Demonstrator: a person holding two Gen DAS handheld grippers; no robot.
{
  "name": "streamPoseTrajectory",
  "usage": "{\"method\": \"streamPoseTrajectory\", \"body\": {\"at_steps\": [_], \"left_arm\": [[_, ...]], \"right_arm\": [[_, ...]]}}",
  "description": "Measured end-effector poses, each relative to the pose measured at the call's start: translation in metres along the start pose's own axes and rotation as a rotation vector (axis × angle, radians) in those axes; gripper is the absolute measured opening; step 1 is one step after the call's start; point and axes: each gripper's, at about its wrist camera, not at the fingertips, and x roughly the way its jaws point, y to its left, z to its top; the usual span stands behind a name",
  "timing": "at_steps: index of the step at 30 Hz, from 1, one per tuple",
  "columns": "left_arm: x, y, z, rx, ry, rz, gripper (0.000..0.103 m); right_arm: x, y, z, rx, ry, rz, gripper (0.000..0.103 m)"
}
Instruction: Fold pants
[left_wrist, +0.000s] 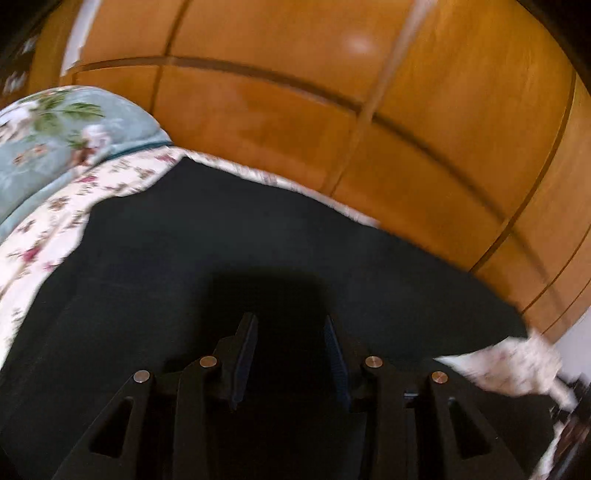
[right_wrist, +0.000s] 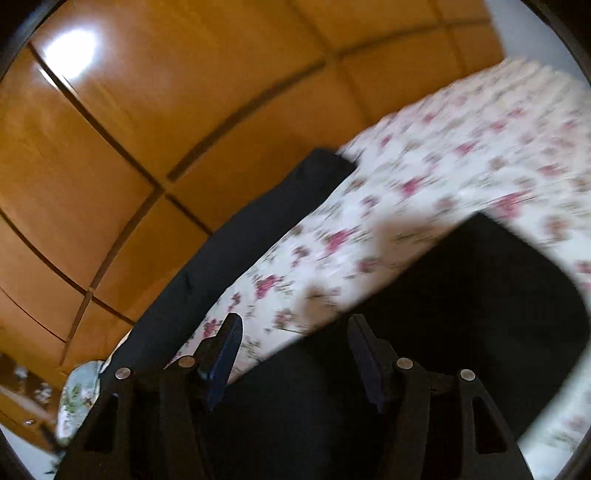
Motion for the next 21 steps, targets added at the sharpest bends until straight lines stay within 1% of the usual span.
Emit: {"method": "streamPoseTrajectory", "body": {"at_steps": [1,2,4,7,9,11,15,17,18,21], "left_arm": [[0.012,0.001,-0.004,-0.002,0.053,-0.008,0.038],[0.019,0.004,-0.005,-0.014,0.068,-0.018,0.038],[0.013,0.011,-0.006,-0.051,0.038,-0.071,0.040],[0.012,0.019,-0.010,-0.091,0.024,-0.123,0.040],[0.014,0.020,-0.009,-0.088,0.016,-0.123,0.040],[0.016,0.015,-0.008,-0.061,0.015,-0.095,0.040],[0.023,0.008,-0.008,-0.027,0.007,-0.062,0.040],[0.025,0.008,-0.006,-0.025,0.005,-0.063,0.040],[0.026,0.008,-0.006,-0.027,0.005,-0.066,0.040],[0.030,0.010,-0.005,-0.030,0.003,-0.071,0.040]], "right_arm": [[0.014,0.003,0.003,0.012,0.023,0.007,0.061],[0.029,0.007,0.007,0.018,0.040,0.011,0.061],[0.053,0.013,0.016,0.022,0.054,0.017,0.061],[0.085,0.020,0.042,-0.002,0.036,-0.019,0.061],[0.104,0.019,0.060,0.039,0.021,-0.047,0.061],[0.119,0.015,0.074,0.083,0.006,-0.072,0.061],[0.137,0.015,0.090,0.136,-0.051,-0.114,0.060],[0.142,0.018,0.093,0.122,-0.055,-0.160,0.042],[0.146,0.020,0.092,0.107,-0.043,-0.169,0.019],[0.138,0.022,0.086,0.098,-0.057,-0.171,0.016]]}}
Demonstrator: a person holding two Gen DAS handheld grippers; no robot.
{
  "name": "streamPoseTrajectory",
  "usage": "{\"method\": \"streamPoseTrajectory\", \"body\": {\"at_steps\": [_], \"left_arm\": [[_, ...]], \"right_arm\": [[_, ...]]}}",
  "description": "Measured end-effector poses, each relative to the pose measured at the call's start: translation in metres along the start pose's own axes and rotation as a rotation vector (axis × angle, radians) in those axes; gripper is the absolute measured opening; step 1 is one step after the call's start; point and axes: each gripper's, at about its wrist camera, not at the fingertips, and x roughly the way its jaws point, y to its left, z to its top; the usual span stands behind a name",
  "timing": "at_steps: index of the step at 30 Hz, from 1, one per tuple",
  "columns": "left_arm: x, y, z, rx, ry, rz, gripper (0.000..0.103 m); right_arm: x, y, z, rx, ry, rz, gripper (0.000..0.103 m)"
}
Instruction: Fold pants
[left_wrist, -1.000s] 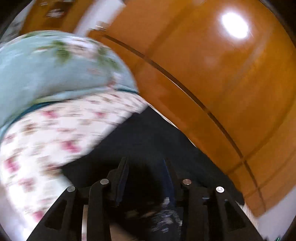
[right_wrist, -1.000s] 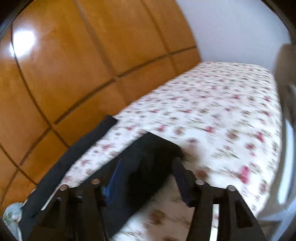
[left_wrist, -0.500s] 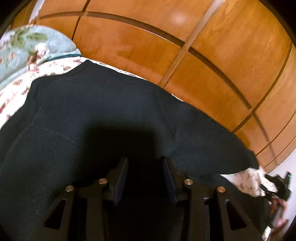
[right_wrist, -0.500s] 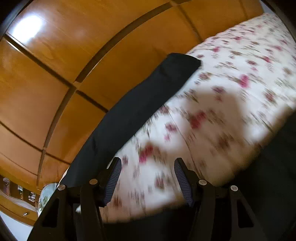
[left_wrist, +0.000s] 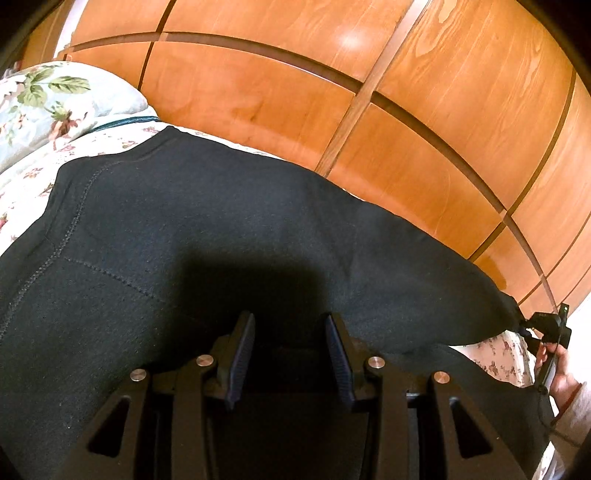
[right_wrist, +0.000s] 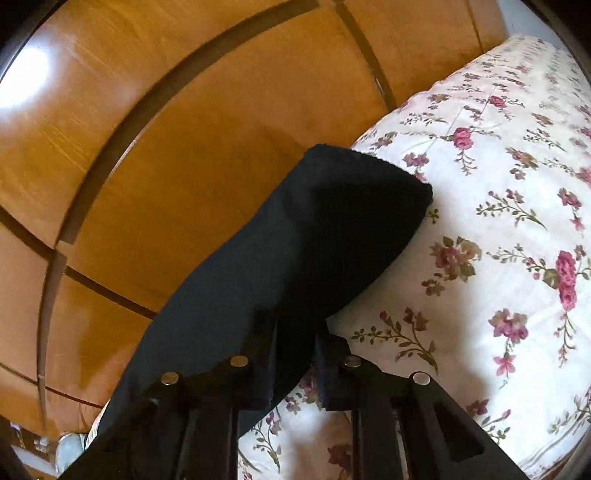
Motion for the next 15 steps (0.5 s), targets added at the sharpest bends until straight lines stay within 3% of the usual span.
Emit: {"method": "streamPoseTrajectory", "body": {"at_steps": [7,12,14,15], "left_arm": [[-0.004,0.004,-0.002,-0.017,0.001,-0.022,0.040],[-0.004,0.006,-0.003,-0.021,0.003,-0.028,0.040],[-0.003,0.007,-0.002,-0.022,0.006,-0.029,0.040],[-0.003,0.007,-0.002,-0.020,0.007,-0.027,0.040]], "right_arm": [[-0.049,-0.021,-0.016,-0.004,-0.065,-0.075,0.013],[-0.052,-0.043,-0.033,0.027,-0.054,-0.096,0.012],[-0.055,-0.035,-0.035,-0.012,-0.059,-0.121,0.015],[-0.058,-0.032,-0.037,-0.028,-0.059,-0.149,0.022]]}}
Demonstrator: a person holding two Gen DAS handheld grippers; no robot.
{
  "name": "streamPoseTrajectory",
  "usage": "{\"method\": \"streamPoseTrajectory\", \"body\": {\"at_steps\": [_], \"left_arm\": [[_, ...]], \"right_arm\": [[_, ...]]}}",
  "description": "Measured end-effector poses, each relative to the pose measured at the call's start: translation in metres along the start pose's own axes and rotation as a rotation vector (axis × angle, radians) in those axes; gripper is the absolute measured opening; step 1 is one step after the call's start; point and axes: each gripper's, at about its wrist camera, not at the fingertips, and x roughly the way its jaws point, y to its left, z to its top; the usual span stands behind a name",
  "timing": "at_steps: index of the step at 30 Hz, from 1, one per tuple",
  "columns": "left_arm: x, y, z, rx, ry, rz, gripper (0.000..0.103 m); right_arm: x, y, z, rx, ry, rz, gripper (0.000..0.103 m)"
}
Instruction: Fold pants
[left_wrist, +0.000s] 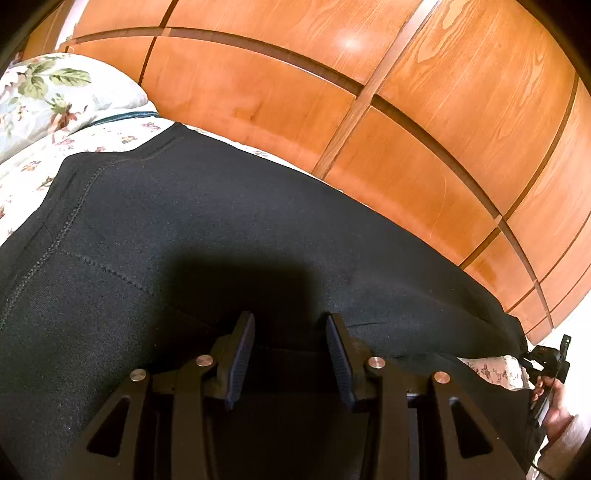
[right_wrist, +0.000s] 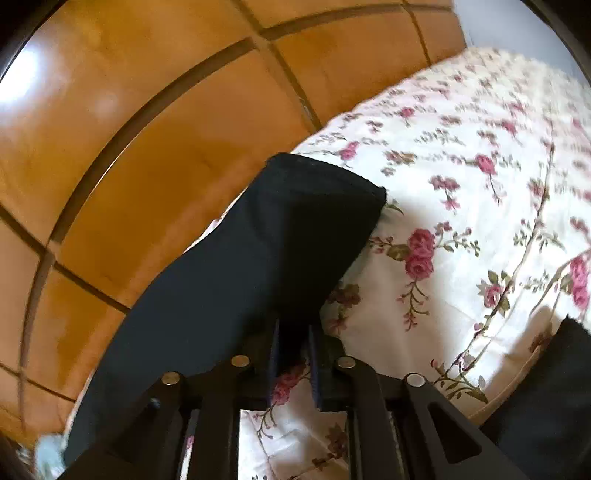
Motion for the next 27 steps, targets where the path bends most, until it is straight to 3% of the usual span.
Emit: {"method": "streamPoseTrajectory", "body": {"at_steps": [3,6,10,13,16,20,23,27], "left_arm": [[0.001,-0.002,0.000,0.010,0.005,0.015,0.040],[0.003,-0.007,0.001,0.029,0.015,0.042,0.041],[0.005,-0.014,0.001,0.057,0.028,0.082,0.041],[0.005,-0.017,0.002,0.072,0.042,0.106,0.041],[0.005,-0.022,0.006,0.092,0.070,0.135,0.041],[-0.001,-0.032,0.027,0.191,0.065,0.174,0.044],[0.000,-0.027,0.053,0.228,0.038,0.190,0.059],[0.014,0.005,0.107,0.160,0.010,0.227,0.068]], "right_arm": [[-0.019,0.025,-0.015,-0.034,-0.037,-0.061,0.039],[-0.041,0.068,-0.044,-0.192,-0.067,-0.034,0.040],[-0.049,0.144,-0.097,-0.494,-0.073,0.060,0.040],[-0.041,0.186,-0.130,-0.616,-0.037,0.093,0.042],[-0.026,0.202,-0.148,-0.660,-0.016,0.058,0.044],[-0.021,0.194,-0.144,-0.676,-0.013,0.037,0.045],[-0.016,0.193,-0.146,-0.682,-0.014,0.040,0.048],[-0.020,0.193,-0.149,-0.696,-0.016,0.037,0.052]]}}
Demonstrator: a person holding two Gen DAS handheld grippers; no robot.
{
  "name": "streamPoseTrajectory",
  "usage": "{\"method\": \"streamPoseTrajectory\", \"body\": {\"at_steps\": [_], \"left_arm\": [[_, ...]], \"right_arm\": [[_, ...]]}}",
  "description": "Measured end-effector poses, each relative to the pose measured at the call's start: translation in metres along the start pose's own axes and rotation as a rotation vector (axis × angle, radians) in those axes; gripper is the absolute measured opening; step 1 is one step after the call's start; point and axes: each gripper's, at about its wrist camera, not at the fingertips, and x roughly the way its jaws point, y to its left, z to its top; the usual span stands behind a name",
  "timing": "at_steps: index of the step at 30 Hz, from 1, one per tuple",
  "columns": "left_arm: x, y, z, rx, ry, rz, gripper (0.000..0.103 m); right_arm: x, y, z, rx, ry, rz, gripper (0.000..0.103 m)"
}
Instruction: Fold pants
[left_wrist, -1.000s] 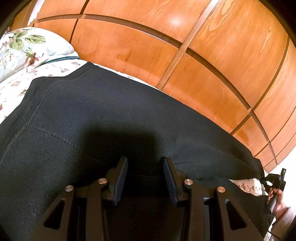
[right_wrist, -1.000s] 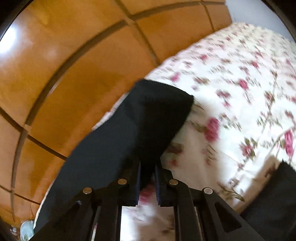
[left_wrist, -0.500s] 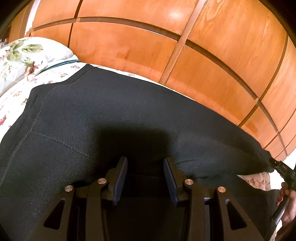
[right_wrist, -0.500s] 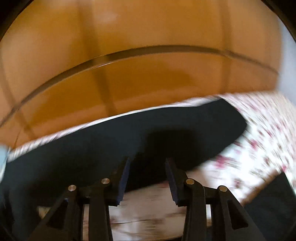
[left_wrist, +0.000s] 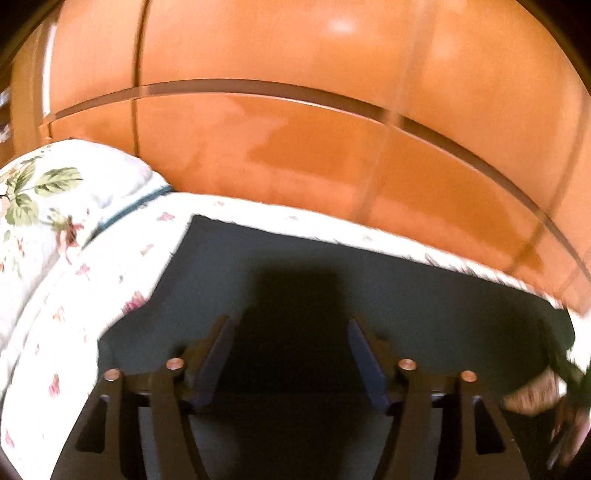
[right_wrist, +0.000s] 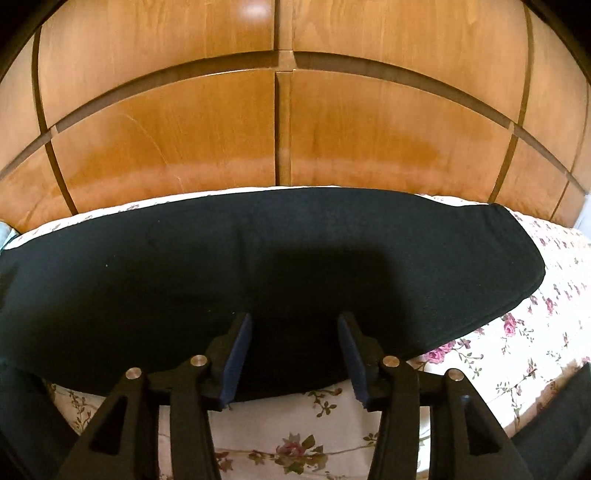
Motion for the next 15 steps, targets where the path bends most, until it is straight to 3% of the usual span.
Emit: {"method": "streamPoseTrajectory", "body": {"at_steps": [4,9,13,15], "left_arm": [[0.032,0.042,0.034,-0.056,0.019,0.090,0.068],[0.080,0.075,0.052,-0.140,0.117,0.070,0.068],[0.101,0.073,0.055,-0.083,0.116,0.085,0.068],[0.103,0.070,0.051,-0.052,0.079,0.092,0.068]], "right_arm": [[0.003,-0.004,0.003,0.008,-0.005,0.011,0.053],[0.005,-0.011,0.003,0.043,-0.010,0.049,0.055],[0.004,-0.008,0.002,0.038,-0.014,0.042,0.055],[0.005,-0.008,0.002,0.041,-0.017,0.043,0.055]]}}
